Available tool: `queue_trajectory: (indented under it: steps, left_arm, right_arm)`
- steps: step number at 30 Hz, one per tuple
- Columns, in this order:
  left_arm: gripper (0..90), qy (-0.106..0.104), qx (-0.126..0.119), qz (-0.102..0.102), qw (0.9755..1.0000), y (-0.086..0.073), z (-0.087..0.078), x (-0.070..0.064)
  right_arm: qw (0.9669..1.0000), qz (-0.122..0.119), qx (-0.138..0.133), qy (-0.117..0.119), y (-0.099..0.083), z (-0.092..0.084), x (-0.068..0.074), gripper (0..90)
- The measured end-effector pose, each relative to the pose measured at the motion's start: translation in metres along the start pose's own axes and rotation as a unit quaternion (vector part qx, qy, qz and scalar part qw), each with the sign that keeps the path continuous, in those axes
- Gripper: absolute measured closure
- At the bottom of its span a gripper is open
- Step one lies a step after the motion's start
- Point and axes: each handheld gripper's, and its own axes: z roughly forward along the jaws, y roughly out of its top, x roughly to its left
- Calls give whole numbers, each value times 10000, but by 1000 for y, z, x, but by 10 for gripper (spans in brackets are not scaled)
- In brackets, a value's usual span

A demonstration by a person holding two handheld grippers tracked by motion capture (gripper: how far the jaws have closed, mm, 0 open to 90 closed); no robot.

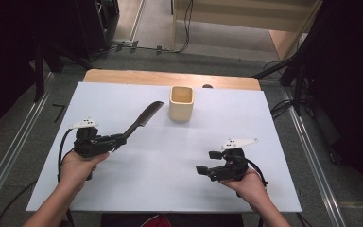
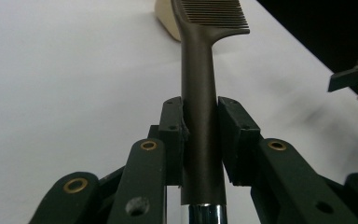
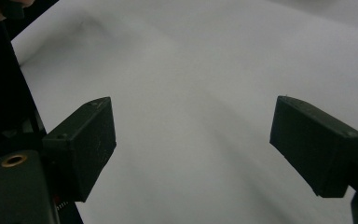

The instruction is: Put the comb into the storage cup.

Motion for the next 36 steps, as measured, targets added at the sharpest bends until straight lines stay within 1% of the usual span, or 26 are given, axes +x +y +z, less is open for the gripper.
queue_trajectory:
  steps: [1, 2, 3, 4, 6, 8, 10, 12, 16, 17, 19, 21, 23, 25, 27, 28, 31, 32, 34, 36]
  left_arm:
    - [737, 30, -44, -30, 10000, 0, 1, -1]
    - [737, -21, -78, -97, 9999, 1, 1, -2]
    - [737, 5, -187, -139, 9997, 1, 2, -5]
    - [737, 5, -187, -139, 9997, 1, 2, -5]
    - [737, -8, -324, -227, 9992, 1, 3, -7]
    - [737, 30, -348, -242, 9991, 1, 5, -9]
    - [737, 45, -386, -274, 9989, 0, 7, -12]
    - [737, 7, -419, -327, 9986, 0, 9, -14]
    - [737, -4, -489, -408, 9980, -1, 13, -18]
    - [737, 31, -525, -426, 9977, -1, 14, -19]
    - [737, 15, -578, -464, 9972, -1, 15, -20]
    - [737, 45, -685, -527, 9962, -1, 15, -22]
    - [736, 92, -790, -583, 9951, 0, 15, -23]
    - [736, 143, -899, -627, 9939, -1, 16, -25]
    - [736, 191, -977, -641, 9930, -1, 16, -25]
    - [736, 208, -1018, -697, 9921, -1, 15, -26]
    - [736, 240, -1146, -759, 9902, -1, 15, -25]
    - [736, 242, -1173, -790, 9897, -1, 15, -26]
    - [736, 288, -1235, -790, 9888, -2, 16, -27]
    - [736, 297, -1296, -852, 9875, -4, 17, -28]
  right_arm:
    - [10000, 0, 0, 0, 0, 0, 0, 125]
    - [10000, -5, -1, 25, 2, 1, 2, 125]
    - [10000, -24, -9, 33, 5, 4, 5, 126]
    - [10000, -24, -9, 33, 5, 4, 5, 126]
    - [10000, -11, -20, 37, 10, 6, 8, 131]
    - [9999, 40, -69, 71, 18, 11, 13, 131]
    - [9999, 47, -91, 80, 19, 12, 13, 132]
    - [9998, 75, -105, 146, 24, 16, 16, 132]
    - [9996, 137, -142, 198, 32, 23, 20, 134]
    - [9995, 131, -181, 238, 38, 28, 22, 134]
    - [9994, 137, -194, 253, 40, 29, 23, 134]
    - [9992, 145, -210, 301, 46, 34, 25, 136]
    - [9992, 140, -180, 334, 51, 40, 27, 168]
    - [9989, 156, -207, 391, 55, 45, 29, 168]
    - [9989, 156, -189, 392, 59, 52, 30, 168]
    - [9989, 174, -185, 402, 61, 55, 31, 168]
    - [9980, 333, -265, 457, 70, 63, 32, 183]
    - [9980, 333, -265, 457, 70, 63, 32, 183]
    - [9976, 425, -295, 461, 75, 66, 31, 189]
    - [9968, 531, -400, 452, 80, 69, 31, 193]
